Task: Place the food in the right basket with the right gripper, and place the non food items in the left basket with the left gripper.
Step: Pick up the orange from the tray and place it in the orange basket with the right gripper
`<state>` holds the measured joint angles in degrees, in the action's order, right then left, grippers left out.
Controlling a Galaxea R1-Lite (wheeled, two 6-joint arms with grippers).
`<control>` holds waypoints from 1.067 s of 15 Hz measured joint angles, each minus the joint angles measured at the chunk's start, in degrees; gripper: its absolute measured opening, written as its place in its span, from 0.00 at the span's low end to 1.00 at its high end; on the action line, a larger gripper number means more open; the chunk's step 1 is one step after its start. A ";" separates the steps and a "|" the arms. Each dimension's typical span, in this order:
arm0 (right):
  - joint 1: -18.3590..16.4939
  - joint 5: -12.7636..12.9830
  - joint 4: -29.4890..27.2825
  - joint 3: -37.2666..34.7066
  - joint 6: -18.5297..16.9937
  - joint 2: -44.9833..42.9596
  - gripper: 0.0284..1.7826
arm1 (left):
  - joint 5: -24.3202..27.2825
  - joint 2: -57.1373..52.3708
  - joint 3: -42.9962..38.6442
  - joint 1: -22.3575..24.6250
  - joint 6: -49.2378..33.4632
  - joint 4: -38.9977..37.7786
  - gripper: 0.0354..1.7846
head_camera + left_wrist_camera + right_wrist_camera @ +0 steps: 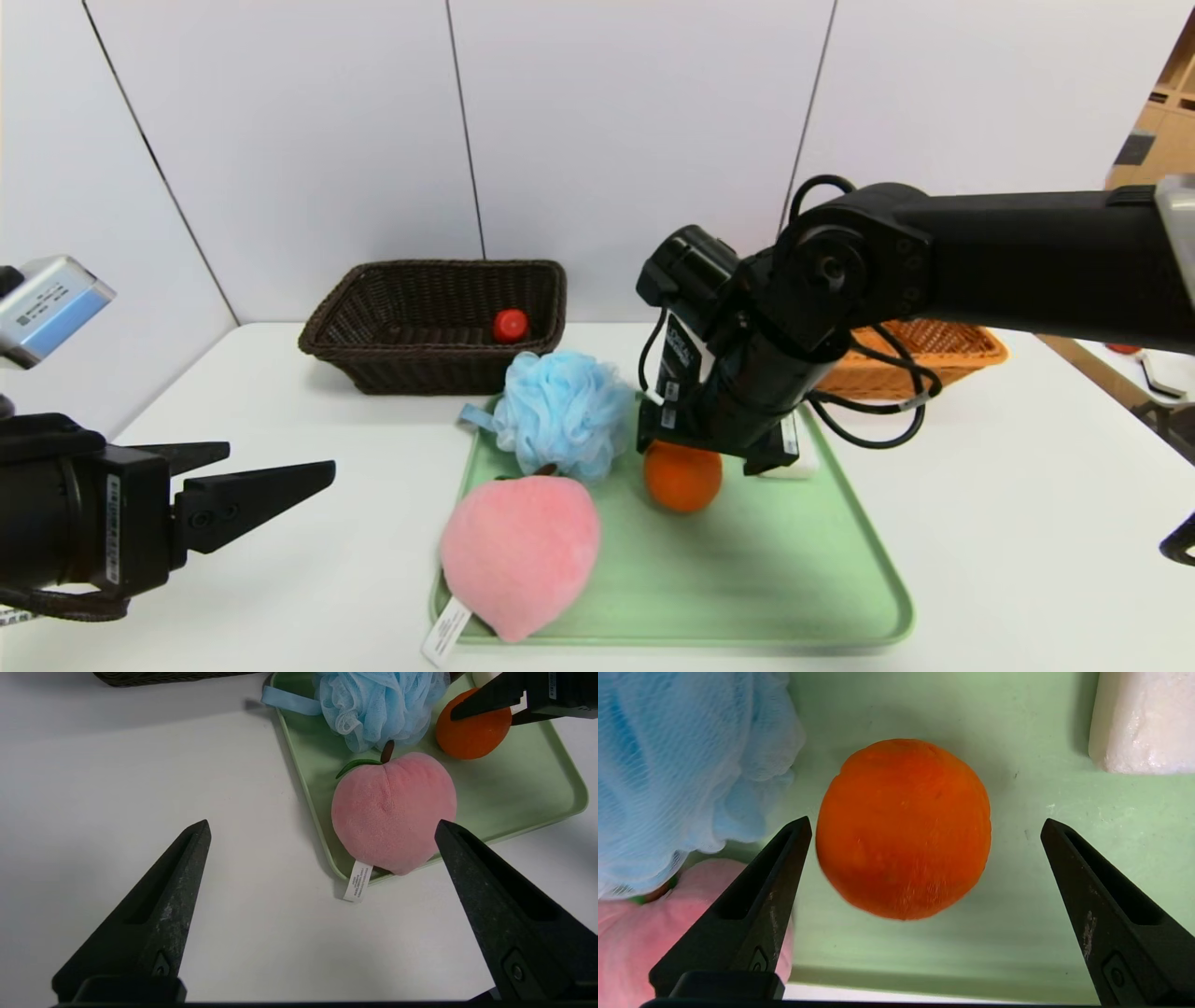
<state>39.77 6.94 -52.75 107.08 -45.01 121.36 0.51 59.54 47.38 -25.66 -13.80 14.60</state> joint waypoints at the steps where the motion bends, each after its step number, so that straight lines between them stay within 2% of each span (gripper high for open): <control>1: -0.16 -0.18 0.24 0.30 -0.05 0.72 0.95 | 0.00 -0.06 -0.34 -0.02 0.09 -0.05 0.94; 11: -0.20 -0.63 1.82 0.94 -0.16 4.47 0.95 | 0.01 -0.37 -1.58 -0.09 0.20 -0.02 0.94; 14: -0.07 -0.52 1.71 0.89 -0.27 4.47 0.69 | 0.04 -0.37 -1.66 -0.11 0.20 0.00 0.94; 16: -0.11 -0.57 1.67 0.83 -0.30 4.44 0.65 | 0.01 -0.39 -1.66 -0.16 0.22 0.06 0.94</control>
<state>39.66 6.36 -51.08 107.91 -45.31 125.79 0.52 59.15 45.73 -25.82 -13.58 14.67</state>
